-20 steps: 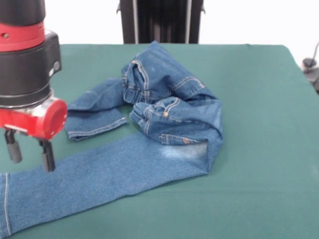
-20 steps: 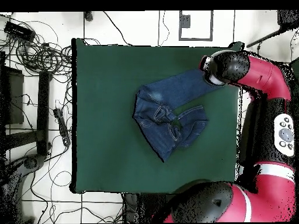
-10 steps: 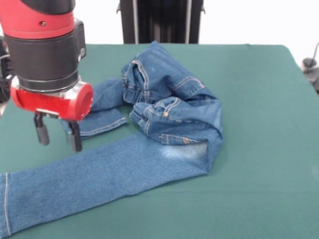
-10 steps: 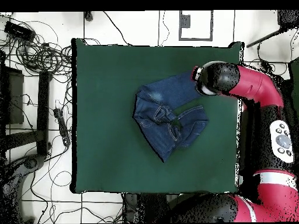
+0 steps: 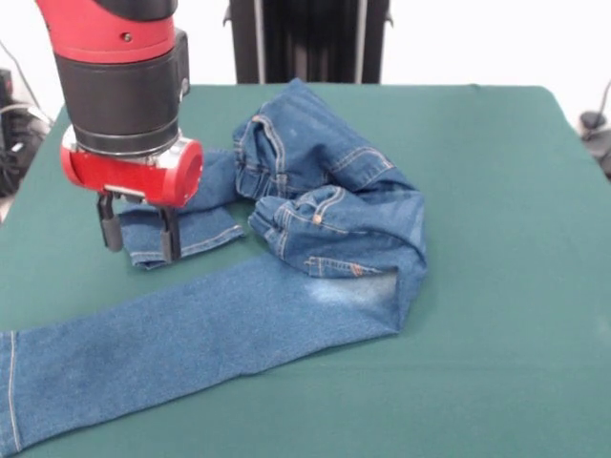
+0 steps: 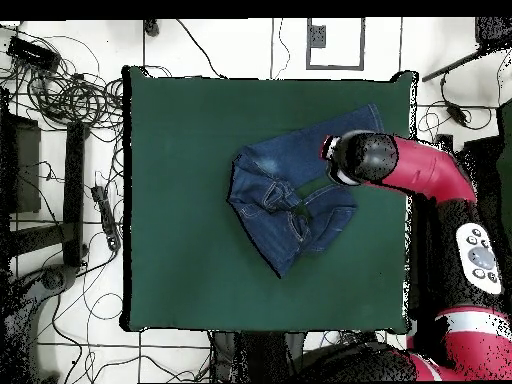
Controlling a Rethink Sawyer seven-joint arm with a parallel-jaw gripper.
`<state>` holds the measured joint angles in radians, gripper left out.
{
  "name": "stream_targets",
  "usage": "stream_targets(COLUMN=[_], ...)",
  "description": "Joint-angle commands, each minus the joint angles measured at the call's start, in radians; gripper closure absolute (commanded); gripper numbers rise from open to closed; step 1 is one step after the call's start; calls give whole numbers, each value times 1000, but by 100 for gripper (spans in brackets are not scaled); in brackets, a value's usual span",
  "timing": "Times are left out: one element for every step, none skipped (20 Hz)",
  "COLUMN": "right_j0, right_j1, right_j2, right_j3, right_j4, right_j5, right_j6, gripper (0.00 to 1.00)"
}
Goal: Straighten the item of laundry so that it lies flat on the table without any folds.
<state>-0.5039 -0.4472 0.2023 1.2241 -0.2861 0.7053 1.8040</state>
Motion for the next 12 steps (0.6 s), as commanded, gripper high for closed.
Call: stream_targets(right_j0=[-6,-8,-9,-10,-12,-14,-17,-18,-18,-21,-23,-25], right_j1=[6,10,14,18,21,24,27,28,28,30,33,37], right_j2=[0,-2,-6,-8,-10,-10,-10,-11,-13,-12,-13,-14], right_j3=[258,268,277,286,293,301,310,319,325,334,343,352], right_j4=[-24,-27,-31,-34,-36,-38,-40,-43,-45,-48,-51,-54], right_j5=[-125,-139,-155,-170,-181,-191,-199,-203,-208,-214,-226,-236], right_j6=[100,98,98,96,93,90,86,82,81,78,79,79], gripper=[0,0,0,0,0,0,0,0,0,0,0,0])
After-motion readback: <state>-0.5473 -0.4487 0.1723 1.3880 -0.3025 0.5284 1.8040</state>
